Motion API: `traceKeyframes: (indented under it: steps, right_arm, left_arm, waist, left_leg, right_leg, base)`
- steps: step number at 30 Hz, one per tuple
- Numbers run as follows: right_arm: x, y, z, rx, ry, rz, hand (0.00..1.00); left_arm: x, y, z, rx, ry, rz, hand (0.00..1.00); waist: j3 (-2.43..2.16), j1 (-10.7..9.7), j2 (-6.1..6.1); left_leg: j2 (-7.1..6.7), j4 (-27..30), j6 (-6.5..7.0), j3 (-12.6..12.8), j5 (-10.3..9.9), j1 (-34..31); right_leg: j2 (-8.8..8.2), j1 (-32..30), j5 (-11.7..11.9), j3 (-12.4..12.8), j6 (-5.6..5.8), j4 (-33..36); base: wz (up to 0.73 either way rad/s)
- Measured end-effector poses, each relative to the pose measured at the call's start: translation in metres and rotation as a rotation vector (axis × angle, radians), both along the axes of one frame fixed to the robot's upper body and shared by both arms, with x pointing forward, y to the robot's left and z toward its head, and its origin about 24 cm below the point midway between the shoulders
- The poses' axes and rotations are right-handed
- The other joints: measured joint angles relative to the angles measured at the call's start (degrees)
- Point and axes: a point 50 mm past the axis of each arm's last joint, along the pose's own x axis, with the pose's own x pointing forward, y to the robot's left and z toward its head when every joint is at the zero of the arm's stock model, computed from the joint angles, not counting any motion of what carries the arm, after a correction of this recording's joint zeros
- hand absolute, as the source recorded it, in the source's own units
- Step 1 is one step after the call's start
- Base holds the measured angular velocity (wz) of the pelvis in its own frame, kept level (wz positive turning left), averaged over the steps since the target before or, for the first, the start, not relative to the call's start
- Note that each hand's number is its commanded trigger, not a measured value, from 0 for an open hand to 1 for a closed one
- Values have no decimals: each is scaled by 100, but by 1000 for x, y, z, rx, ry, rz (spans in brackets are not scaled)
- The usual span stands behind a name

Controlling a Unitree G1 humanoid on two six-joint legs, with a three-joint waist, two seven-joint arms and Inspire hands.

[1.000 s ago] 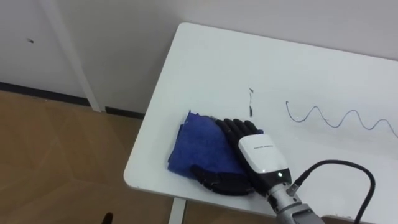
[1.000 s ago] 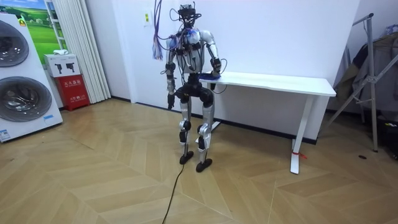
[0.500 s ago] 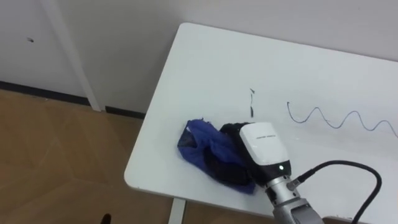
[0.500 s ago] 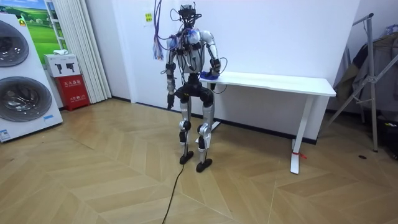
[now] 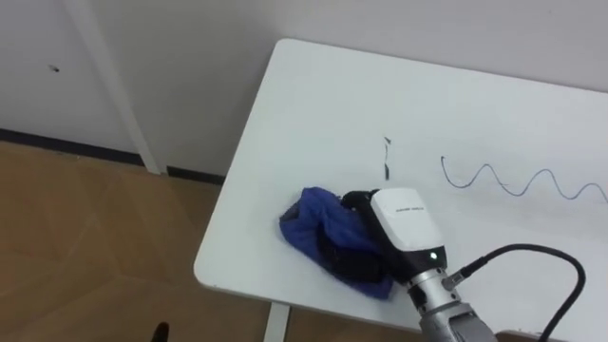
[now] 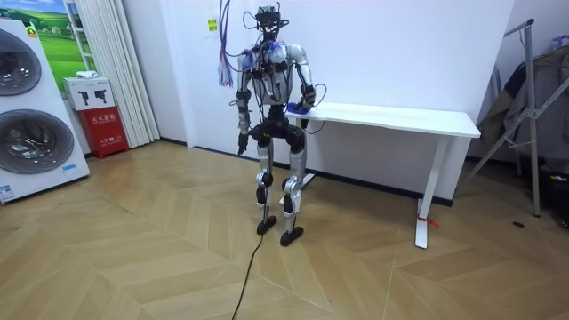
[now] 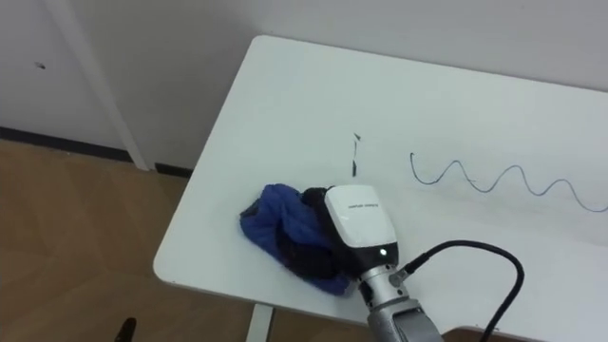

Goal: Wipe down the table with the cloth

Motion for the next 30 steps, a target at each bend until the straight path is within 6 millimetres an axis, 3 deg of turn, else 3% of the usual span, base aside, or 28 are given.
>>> traceKeyframes:
  steps: [2,6,9,10,12,15,19,21,22,23,24,25,26,27,28,29,30]
  right_arm:
    - [8,-2,-2,25,19,-24,100]
    - [45,-16,2,35,43,-109,100]
    - [93,-58,17,67,59,-346,100]
    - [101,-66,23,79,50,-388,100]
    - [121,-108,47,65,8,-528,100]
    - [115,-153,54,10,10,-694,100]
    - [103,-177,49,-26,38,-773,100]
    - [97,-184,48,-15,31,-803,100]
    - [97,-185,49,-23,22,-802,100]
    - [93,-187,48,-40,14,-807,100]
    - [85,-193,42,-49,23,-833,100]
    - [79,-196,39,-42,32,-852,100]
    - [66,-202,30,-35,53,-885,100]
    - [56,-205,24,-39,63,-887,100]
    - [53,-205,22,-46,66,-880,100]
    - [43,-207,17,-69,72,-877,100]
    - [28,-210,6,-94,104,-896,100]
  left_arm:
    - [-2,-1,0,-2,6,3,0]
    - [-10,0,-2,-4,37,13,0]
    - [-12,3,-1,-4,59,12,0]
    - [-12,3,-1,-5,66,12,0]
    - [-13,7,-1,-5,79,5,0]
    - [-14,14,1,16,105,-9,0]
    - [-19,19,2,17,120,-8,0]
    - [-19,23,4,27,117,-2,0]
    - [-22,24,4,27,124,9,0]
    - [-22,25,5,29,114,20,0]
    - [-21,26,6,31,98,27,0]
    - [-20,26,6,30,91,26,0]
    - [-16,29,10,38,62,19,0]
    - [-8,36,14,57,29,22,0]
    - [-7,38,15,62,24,32,0]
    - [-13,39,14,61,39,53,0]
    - [-16,36,12,49,46,58,0]
  waist:
    - [-1,54,-7]
    - [11,113,-5]
    - [-13,155,-68]
    - [-11,187,-69]
    - [31,195,-67]
    - [49,218,-102]
    - [53,175,-103]
    - [52,167,-126]
    - [46,145,-134]
    - [48,-7,-133]
    - [45,-194,-115]
    - [49,-241,-74]
    - [58,-263,-61]
    - [49,-183,-156]
    - [46,-202,-180]
    - [62,-303,-169]
    - [0,-483,-51]
  left_leg:
    - [1,6,-2,2,3,1]
    - [-4,80,-4,-35,6,-59]
    - [-19,208,-21,-172,22,-297]
    - [-19,232,-25,-180,31,-370]
    - [-37,399,-42,-340,58,-709]
    - [-56,408,-57,-533,91,-813]
    - [-54,392,-59,-819,93,-806]
    - [-67,390,-68,-1301,95,-811]
    - [-73,388,-80,-1341,93,-817]
    - [-83,386,-140,-1343,127,-810]
    - [-45,322,-221,-1259,187,-704]
    - [31,209,-234,-1272,236,-587]
    - [155,116,-233,-1539,274,-385]
    - [191,143,-262,-1713,256,-355]
    - [218,164,-322,-1748,217,-339]
    - [269,175,-526,-1703,66,-193]
    - [442,145,-723,-1391,-5,-11]
  right_leg:
    - [-1,4,0,-10,0,2]
    - [-3,-3,0,-158,0,10]
    - [-12,-175,1,-338,-1,38]
    - [-13,-241,2,-351,-3,52]
    - [-21,-464,10,-553,-16,120]
    - [-20,-548,8,-665,-18,115]
    - [-15,-641,-51,-801,-87,214]
    - [12,-752,-97,-626,-171,266]
    - [-12,-709,-56,-650,-182,276]
    - [-42,-634,-37,-789,-184,308]
    - [-30,-617,-40,-975,-183,549]
    - [-25,-721,-47,-998,-179,888]
    - [46,-1024,-200,-848,-181,1204]
    - [211,-1367,-176,-574,-370,750]
    - [263,-1554,-32,-434,-486,474]
    - [262,-1699,717,-529,-779,284]
    - [312,-1468,754,-695,-773,379]
  base:
    - [-3]
    - [5]
    - [23]
    - [18]
    - [38]
    - [42]
    - [-2]
    - [-35]
    - [-23]
    - [23]
    - [36]
    - [28]
    - [-23]
    - [-36]
    - [-29]
    - [20]
    - [28]
